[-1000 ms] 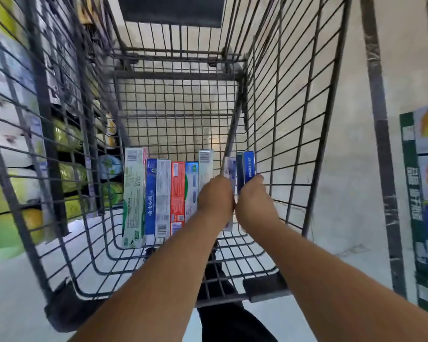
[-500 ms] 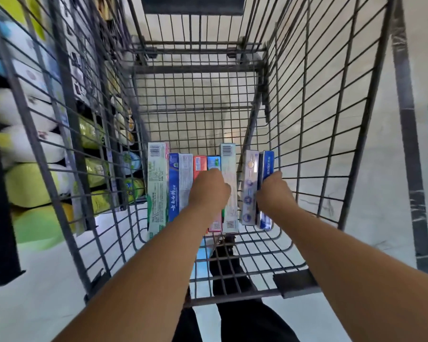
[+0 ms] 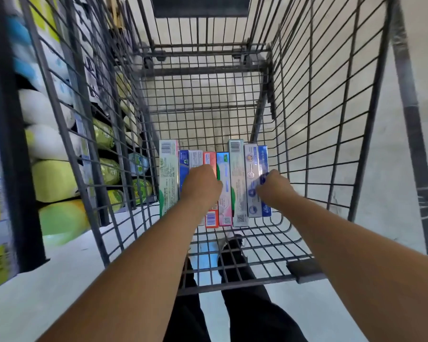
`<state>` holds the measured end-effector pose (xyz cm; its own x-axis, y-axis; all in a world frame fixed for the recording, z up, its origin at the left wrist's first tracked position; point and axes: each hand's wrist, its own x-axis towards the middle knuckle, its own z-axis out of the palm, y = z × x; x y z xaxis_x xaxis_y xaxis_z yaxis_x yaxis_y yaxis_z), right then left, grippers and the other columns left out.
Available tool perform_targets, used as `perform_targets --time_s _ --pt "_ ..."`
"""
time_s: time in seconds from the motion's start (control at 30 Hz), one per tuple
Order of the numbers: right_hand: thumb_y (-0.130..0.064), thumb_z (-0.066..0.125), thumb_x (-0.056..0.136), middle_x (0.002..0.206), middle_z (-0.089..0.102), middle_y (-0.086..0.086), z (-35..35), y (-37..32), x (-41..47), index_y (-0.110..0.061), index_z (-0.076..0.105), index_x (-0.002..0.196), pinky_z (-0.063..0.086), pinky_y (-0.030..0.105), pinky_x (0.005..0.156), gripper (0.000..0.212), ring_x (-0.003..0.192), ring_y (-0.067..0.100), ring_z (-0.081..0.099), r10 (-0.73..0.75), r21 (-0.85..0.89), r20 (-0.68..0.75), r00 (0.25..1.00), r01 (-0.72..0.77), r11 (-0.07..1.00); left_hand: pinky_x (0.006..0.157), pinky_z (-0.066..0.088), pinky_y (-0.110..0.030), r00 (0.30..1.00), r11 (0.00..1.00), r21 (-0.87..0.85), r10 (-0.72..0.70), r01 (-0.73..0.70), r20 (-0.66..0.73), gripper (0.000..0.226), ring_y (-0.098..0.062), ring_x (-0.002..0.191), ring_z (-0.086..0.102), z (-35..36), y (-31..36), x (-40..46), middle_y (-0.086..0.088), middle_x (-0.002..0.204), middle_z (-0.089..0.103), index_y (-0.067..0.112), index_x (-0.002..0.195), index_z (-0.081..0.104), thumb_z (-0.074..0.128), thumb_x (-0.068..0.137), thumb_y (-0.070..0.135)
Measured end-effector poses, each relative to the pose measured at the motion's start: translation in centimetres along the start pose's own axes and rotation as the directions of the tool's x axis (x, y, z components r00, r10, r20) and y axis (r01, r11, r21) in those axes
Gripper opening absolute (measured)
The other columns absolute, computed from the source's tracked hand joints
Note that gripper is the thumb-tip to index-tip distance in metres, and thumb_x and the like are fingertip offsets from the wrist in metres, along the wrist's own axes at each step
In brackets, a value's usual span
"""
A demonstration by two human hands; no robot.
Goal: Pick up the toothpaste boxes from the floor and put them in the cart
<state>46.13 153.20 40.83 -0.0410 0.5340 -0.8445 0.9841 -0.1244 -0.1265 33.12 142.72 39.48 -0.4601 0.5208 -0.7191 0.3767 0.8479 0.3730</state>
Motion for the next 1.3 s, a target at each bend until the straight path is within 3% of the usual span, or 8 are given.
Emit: perform_targets --time_s 0.1,0.23,0.3,0.33,0.43,0.87,1.1,1.3 --pt "-0.020 0.054 0.099 0.107 0.060 0.010 -1.1 -0.6 -1.5 -0.010 0.042 0.112 0.051 0.027 0.053 0.020 0.084 0.022 0.063 -0.065 0.008 -0.029 0.997 0.065 0.998 0.070 0.057 -0.034 1.000 1.000 0.023 0.011 -0.011 -0.002 0.013 -0.027 0.079 0.065 -2.1 -0.4 -0.8 -0.008 0.085 0.067 0.008 0.088 0.067 0.056 0.089 0.015" --pt "-0.033 0.055 0.099 0.097 0.058 0.003 -3.9 -2.4 -5.6 -0.009 0.047 0.123 0.042 0.024 0.051 0.035 0.074 0.013 0.058 -0.223 -0.150 -0.035 0.974 0.215 0.965 0.048 0.031 -0.026 0.996 0.994 0.100 0.037 -0.045 0.079 0.033 -0.019 0.059 0.052 -7.2 0.0 -2.9 -0.004 0.065 0.050 0.013 0.064 0.048 0.055 0.092 0.028" --pt "-0.038 0.054 0.099 0.109 0.060 0.007 -5.7 -3.3 -8.6 -0.009 0.046 0.134 0.048 0.029 0.061 0.046 0.088 0.020 0.061 -0.293 -0.260 -0.015 0.956 0.279 0.924 0.055 0.035 -0.027 0.981 0.981 0.178 0.045 -0.080 0.188 0.034 -0.024 0.077 0.059 -10.4 0.8 -4.6 -0.010 0.085 0.061 0.012 0.084 0.061 0.053 0.096 0.042" --pt "-0.040 0.053 0.099 0.121 0.060 0.011 -6.6 -3.7 -10.1 -0.008 0.043 0.139 0.052 0.033 0.074 0.053 0.100 0.024 0.061 -0.326 -0.294 -0.018 0.945 0.306 0.905 0.065 0.040 -0.029 0.971 0.971 0.217 0.050 -0.101 0.232 0.044 -0.028 0.096 0.061 -12.0 1.3 -5.6 -0.015 0.106 0.064 0.007 0.108 0.063 0.051 0.097 0.048" --pt "-0.050 0.053 0.096 0.139 0.053 0.014 -9.3 -4.4 -14.8 -0.009 0.040 0.145 0.046 0.038 0.096 0.065 0.121 0.028 0.055 -0.381 -0.296 -0.038 0.924 0.354 0.887 0.102 0.040 -0.033 0.968 0.936 0.325 0.058 -0.138 0.244 0.078 -0.031 0.135 0.043 -16.6 2.8 -9.2 -0.016 0.154 0.037 0.005 0.152 0.030 0.043 0.097 0.059" --pt "-0.065 0.050 0.089 0.145 0.048 0.014 -15.5 -5.2 -34.1 -0.009 0.041 0.143 0.042 0.042 0.107 0.079 0.129 0.029 0.049 -0.542 -0.356 -0.145 0.828 0.467 0.809 0.118 0.027 -0.040 0.963 0.853 0.451 0.211 -0.264 0.166 0.098 -0.031 0.147 0.025 -27.4 6.6 -26.5 -0.015 0.164 0.015 0.008 0.158 0.010 0.032 0.090 0.075" --pt "-0.069 0.049 0.086 0.154 0.038 0.011 -16.2 -4.3 -38.0 -0.014 0.031 0.152 0.036 0.042 0.111 0.089 0.139 0.028 0.040 -0.627 -0.404 -0.094 0.773 0.546 0.734 0.122 0.020 -0.047 0.978 0.909 0.362 0.206 -0.205 0.035 0.100 -0.028 0.151 0.016 -28.9 6.4 -32.0 -0.008 0.166 0.009 0.019 0.159 0.009 0.036 0.085 0.080" --pt "-0.097 0.033 0.061 0.153 0.040 0.012 -16.7 -2.1 -37.3 -0.019 0.031 0.151 0.040 0.050 0.110 0.119 0.137 0.031 0.043 -0.717 -0.516 -0.010 0.697 0.611 0.600 0.118 0.029 -0.045 0.986 0.947 0.287 0.163 -0.144 -0.044 0.099 -0.027 0.147 0.027 -25.9 5.2 -35.5 -0.008 0.164 0.018 0.016 0.157 0.015 0.037 0.085 0.080"
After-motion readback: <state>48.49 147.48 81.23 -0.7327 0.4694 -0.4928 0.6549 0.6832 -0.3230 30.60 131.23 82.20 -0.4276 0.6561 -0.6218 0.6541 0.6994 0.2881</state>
